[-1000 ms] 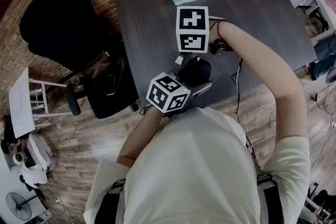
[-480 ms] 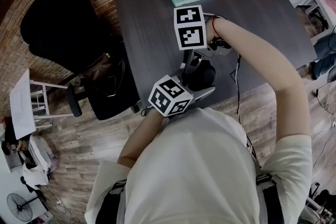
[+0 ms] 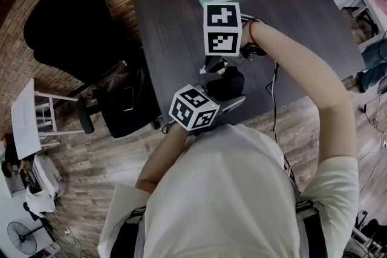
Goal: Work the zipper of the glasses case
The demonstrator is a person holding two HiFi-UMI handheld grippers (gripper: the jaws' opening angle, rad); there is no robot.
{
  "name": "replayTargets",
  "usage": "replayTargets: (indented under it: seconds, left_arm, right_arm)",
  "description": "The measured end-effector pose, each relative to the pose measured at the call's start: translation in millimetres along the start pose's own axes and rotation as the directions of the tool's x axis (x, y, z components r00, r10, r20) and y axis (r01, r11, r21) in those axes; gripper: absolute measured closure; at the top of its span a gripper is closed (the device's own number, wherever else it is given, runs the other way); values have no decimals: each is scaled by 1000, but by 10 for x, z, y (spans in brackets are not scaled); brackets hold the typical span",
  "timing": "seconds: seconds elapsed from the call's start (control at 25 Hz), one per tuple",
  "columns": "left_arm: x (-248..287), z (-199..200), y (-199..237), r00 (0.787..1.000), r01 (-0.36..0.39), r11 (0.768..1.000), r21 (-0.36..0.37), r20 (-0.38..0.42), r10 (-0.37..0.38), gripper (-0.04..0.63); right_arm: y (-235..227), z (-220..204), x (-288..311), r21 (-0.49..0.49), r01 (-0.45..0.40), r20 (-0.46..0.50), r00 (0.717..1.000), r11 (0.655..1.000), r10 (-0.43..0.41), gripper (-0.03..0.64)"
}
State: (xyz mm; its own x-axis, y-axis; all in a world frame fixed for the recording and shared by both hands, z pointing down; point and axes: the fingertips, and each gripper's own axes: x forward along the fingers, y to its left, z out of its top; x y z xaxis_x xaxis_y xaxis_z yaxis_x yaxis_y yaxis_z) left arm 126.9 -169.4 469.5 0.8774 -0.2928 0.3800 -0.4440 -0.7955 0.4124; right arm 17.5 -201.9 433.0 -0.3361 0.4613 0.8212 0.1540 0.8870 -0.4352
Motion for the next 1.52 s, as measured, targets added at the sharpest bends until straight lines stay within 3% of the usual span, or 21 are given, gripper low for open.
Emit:
replayTargets:
  seconds: [0.2, 0.4, 0.6, 0.96, 1.32, 1.52]
  left_arm:
    - [-89, 11, 170, 999, -32, 996, -87, 33, 35, 305]
    - [-158, 31, 319, 996, -71, 991, -117, 51, 78, 307]
    - [-257, 144, 382, 989, -78, 987, -142, 114, 95, 308]
    - [-352, 259, 336, 979, -69, 988, -141, 179, 94, 331]
    - [-155, 214, 163, 993, -21, 993, -115, 117, 34, 335]
    - [-149, 240, 208, 991, -38, 991, -131, 125, 54, 335]
  right_arm:
    - [70, 252, -291, -21, 112, 153, 982, 993, -108, 611]
    - [171, 375, -504, -71, 222, 256, 946, 972, -198, 612]
    - [139, 344, -713, -43, 348, 325, 891, 937, -316, 612]
    - [106, 195, -1004, 32, 477, 417, 792, 878, -446, 614]
    - [223, 409, -858, -12, 409, 479, 803, 912, -354, 614]
    - [281, 481, -776, -40, 379, 474, 822, 924, -317, 614]
